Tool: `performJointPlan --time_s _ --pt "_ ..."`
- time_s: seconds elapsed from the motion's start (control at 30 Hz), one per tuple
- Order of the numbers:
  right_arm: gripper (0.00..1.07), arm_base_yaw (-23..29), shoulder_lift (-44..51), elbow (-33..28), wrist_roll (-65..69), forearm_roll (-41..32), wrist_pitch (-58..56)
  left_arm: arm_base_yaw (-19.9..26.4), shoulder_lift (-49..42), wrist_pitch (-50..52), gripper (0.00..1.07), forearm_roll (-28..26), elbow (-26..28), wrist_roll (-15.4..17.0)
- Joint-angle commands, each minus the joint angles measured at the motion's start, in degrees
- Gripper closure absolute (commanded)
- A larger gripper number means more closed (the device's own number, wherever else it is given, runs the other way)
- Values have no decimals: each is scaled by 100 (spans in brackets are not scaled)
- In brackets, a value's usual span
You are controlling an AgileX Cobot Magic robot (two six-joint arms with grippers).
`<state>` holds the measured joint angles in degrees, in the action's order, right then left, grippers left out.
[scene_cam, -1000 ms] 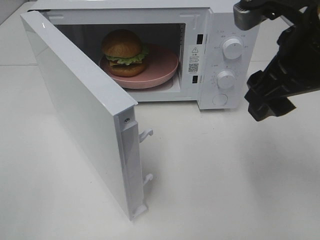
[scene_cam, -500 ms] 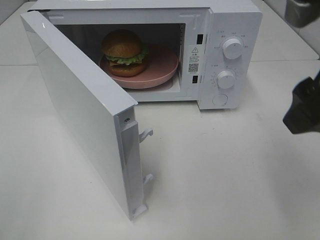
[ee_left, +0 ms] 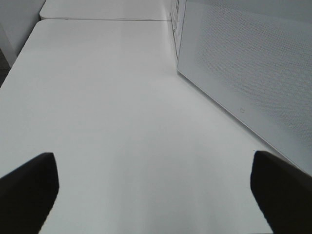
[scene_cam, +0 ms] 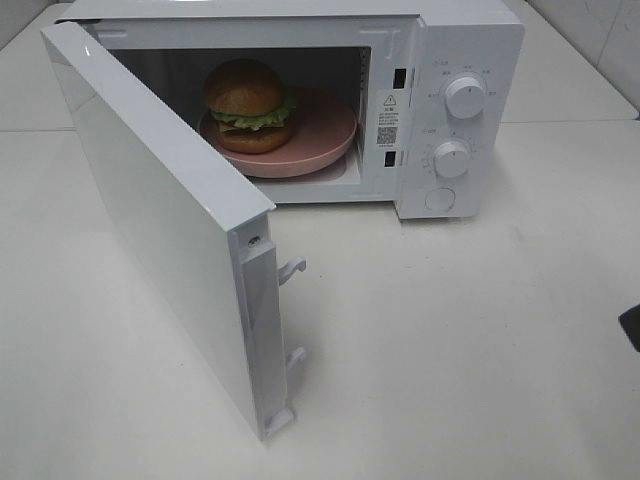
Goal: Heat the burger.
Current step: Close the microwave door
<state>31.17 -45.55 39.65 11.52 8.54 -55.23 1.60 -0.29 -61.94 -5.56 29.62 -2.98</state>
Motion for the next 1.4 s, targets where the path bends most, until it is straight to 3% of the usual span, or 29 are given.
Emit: performJointPlan --time_s 0.03,0.4,0.87,1.17,1.4 --pt "31 -596 332 -195 23 6 74 11 -80 74 6 -17 -6 -23" --pt "31 -1633 1776 -710 109 -120 183 11 -80 74 6 -17 -6 -23" --pt "31 -1765 3724 -991 63 52 304 11 -80 74 6 -17 -6 -23" --pt "31 -1765 4429 -1003 92 97 315 11 -80 74 6 -17 -6 -23" --pt "32 -2326 4733 -1066 74 52 74 11 -80 74 6 -17 -6 -23"
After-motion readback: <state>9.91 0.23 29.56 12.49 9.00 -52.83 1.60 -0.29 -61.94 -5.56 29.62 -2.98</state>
